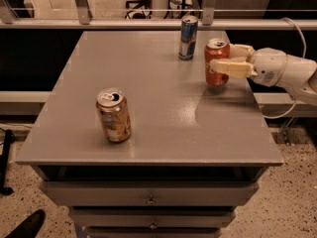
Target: Place coke can upright
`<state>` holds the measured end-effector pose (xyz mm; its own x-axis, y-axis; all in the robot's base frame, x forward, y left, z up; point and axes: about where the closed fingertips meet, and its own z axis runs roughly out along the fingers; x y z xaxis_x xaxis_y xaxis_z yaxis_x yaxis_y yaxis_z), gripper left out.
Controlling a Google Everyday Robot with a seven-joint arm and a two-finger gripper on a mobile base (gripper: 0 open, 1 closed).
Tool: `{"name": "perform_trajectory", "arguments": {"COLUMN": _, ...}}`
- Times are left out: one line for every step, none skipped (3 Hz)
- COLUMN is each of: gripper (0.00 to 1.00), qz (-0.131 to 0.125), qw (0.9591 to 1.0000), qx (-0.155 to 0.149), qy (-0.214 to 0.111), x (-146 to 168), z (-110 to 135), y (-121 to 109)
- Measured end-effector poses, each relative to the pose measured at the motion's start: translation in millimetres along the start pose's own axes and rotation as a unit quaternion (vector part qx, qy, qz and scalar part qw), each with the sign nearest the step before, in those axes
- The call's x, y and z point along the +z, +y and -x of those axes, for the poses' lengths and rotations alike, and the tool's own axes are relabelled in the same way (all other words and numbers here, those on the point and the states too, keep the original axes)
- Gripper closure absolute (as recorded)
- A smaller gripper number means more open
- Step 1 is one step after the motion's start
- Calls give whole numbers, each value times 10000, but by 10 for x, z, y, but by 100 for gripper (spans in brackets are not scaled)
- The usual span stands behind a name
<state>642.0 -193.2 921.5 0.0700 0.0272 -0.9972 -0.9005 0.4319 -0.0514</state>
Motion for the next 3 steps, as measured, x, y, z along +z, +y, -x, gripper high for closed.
{"name": "perform_trajectory", "arguments": {"gripper": 87, "qz": 71, "qw": 9996, "qx": 165, "qy": -199, "x": -109, "z": -113, "y": -33}}
{"name": "perform_trajectory", "arguments": {"gripper": 64, "qz": 120, "qw": 9989, "qx": 321, "qy": -308, "x": -173, "z": -238, "y": -41}}
{"name": "perform_trajectory", "arguments": {"gripper": 41, "qz": 107, "qw": 9985, "qx": 447, "qy": -314, "x": -228, "z": -347, "y": -44}}
